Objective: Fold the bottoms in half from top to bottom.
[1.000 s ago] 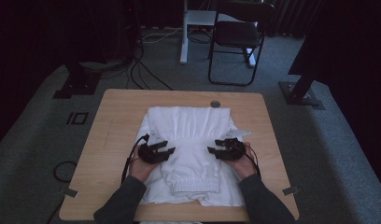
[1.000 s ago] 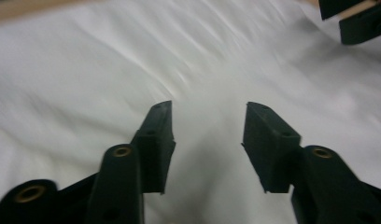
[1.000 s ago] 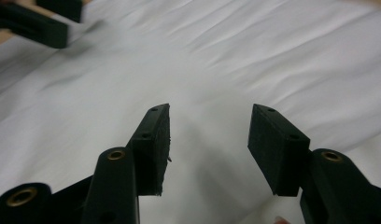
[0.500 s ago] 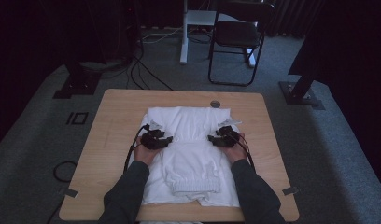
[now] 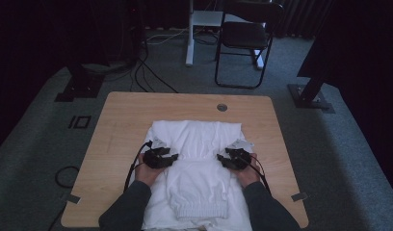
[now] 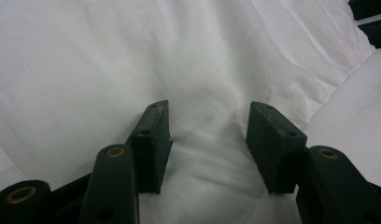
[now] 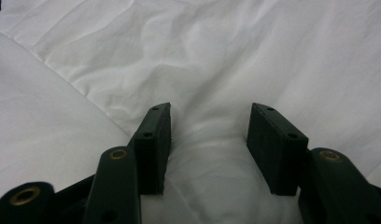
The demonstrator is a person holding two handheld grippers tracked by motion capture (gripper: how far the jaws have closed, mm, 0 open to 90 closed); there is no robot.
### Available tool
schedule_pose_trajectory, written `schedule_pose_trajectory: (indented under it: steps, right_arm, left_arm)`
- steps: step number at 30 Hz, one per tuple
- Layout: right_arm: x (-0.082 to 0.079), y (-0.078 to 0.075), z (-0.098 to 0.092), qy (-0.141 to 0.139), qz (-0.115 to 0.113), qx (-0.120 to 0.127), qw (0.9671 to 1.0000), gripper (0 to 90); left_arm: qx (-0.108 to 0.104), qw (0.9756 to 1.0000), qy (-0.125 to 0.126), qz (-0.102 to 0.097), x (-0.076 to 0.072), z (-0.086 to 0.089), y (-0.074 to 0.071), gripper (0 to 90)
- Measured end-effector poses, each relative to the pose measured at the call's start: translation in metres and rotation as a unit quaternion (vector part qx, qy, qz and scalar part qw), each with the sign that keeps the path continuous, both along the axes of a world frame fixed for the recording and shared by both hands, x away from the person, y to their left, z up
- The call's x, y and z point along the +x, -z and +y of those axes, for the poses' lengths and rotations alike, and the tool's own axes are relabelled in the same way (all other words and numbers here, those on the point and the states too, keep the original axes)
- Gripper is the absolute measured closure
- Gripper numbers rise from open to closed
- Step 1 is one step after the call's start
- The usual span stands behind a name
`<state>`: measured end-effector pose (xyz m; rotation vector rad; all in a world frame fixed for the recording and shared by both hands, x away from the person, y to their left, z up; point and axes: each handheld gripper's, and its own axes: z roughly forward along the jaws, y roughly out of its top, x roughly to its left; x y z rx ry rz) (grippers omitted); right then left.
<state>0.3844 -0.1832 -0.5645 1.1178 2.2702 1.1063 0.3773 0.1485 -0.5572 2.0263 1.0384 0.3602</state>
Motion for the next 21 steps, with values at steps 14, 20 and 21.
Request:
schedule_pose_trajectory:
  steps: [14,20,21]
  right_arm:
    - [-0.035,0.001,0.001,-0.014,0.002,0.002,0.9999,48.7]
    - [-0.035,0.001,0.000,-0.016,0.003,0.003,0.9999,48.7]
    - [-0.035,0.001,0.000,-0.016,0.003,0.004,0.9999,48.7]
  left_arm:
    - [0.002,0.9998,-0.018,0.002,-0.032,0.003,-0.007,45.8]
    - [0.003,0.9951,-0.093,-0.032,0.012,0.027,-0.045,34.0]
    - [0.005,0.9938,-0.107,-0.032,0.023,0.031,-0.049,30.4]
